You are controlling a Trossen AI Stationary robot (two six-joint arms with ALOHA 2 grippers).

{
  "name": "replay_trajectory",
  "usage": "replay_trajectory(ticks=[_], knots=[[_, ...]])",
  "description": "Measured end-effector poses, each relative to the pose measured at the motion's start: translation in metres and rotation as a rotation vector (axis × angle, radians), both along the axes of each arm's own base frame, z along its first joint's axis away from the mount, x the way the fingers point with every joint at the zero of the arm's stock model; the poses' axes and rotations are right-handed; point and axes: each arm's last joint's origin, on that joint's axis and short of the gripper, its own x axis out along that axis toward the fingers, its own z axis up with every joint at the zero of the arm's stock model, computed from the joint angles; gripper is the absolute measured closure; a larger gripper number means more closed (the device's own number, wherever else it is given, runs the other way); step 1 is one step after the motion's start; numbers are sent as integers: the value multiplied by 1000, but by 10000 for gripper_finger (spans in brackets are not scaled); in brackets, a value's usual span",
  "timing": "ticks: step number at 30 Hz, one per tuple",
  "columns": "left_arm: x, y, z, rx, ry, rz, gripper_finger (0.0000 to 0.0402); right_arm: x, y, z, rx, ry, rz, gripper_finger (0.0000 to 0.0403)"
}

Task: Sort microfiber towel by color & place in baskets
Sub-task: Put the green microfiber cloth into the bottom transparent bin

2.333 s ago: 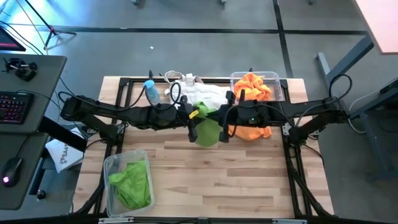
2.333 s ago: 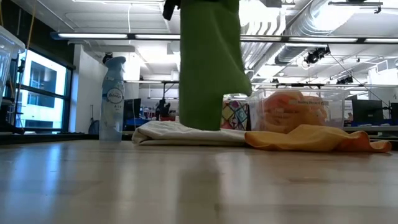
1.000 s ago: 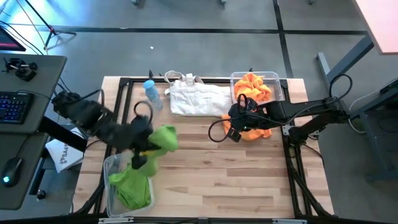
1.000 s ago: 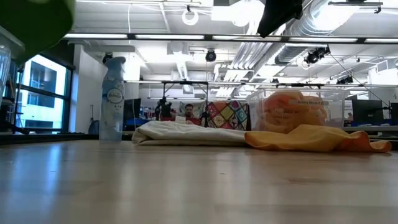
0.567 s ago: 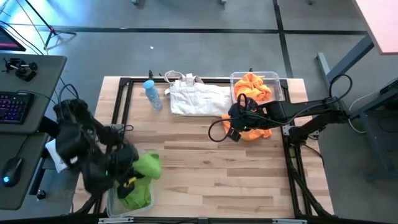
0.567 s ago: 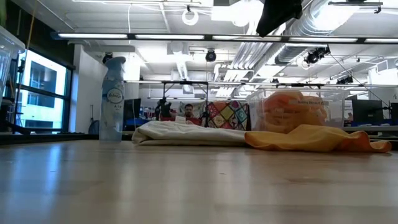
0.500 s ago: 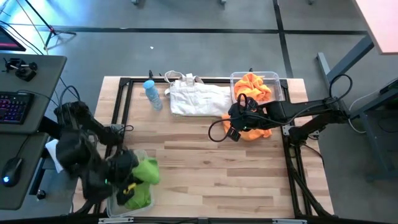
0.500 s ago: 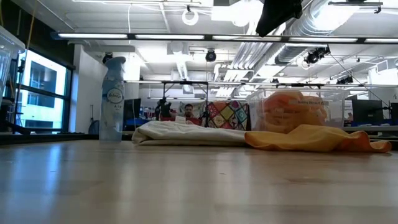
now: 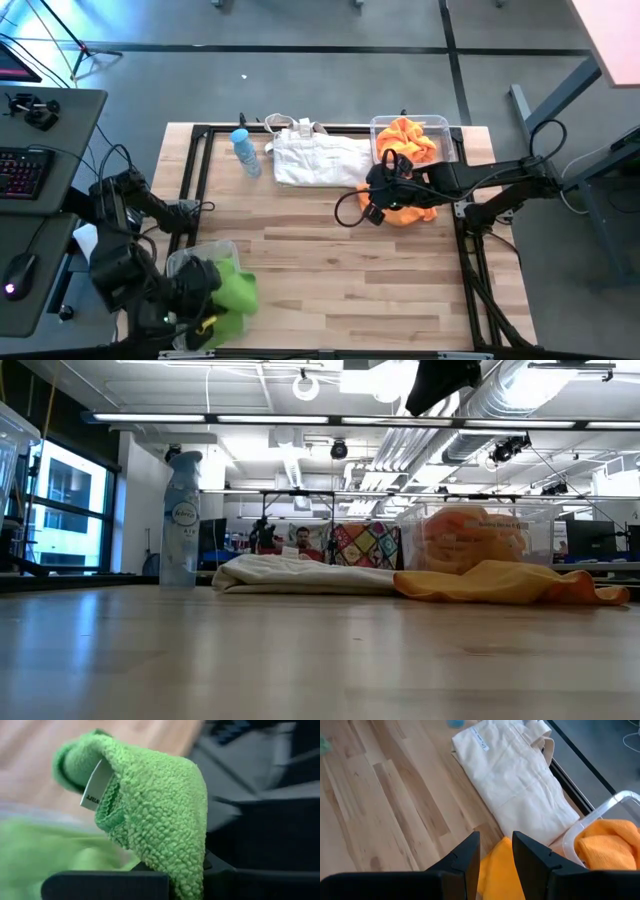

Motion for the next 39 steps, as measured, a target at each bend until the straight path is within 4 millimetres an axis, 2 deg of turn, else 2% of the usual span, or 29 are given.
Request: replay_trajectory(ticks=[4,5,9,15,18,23,30,35,39], knots=[[-12,19,-10,160,153,103,401,2,0,1,3,-22,2,293],[-11,19,-13,162,157,109,401,2,0,1,3,-23,2,293],[-13,20,-32,287,166,18,401,2,0,1,3,-22,2,293],[-23,17,-87,301,489,45,401,2,0,1,8,-26,-3,293],[-31,17,-108,325,580,74,401,2,0,1,8,-27,-2,293],[-35,11,-127,298,568,52,401,2,1,1,9,-29,-2,293],[-28,2,-161,211,539,-49,401,3,1,2,11,-40,-2,293],[-26,11,-187,206,588,-32,401,3,1,2,12,-41,-1,293],[-26,21,-201,161,560,-38,401,4,1,2,13,-47,-1,293]])
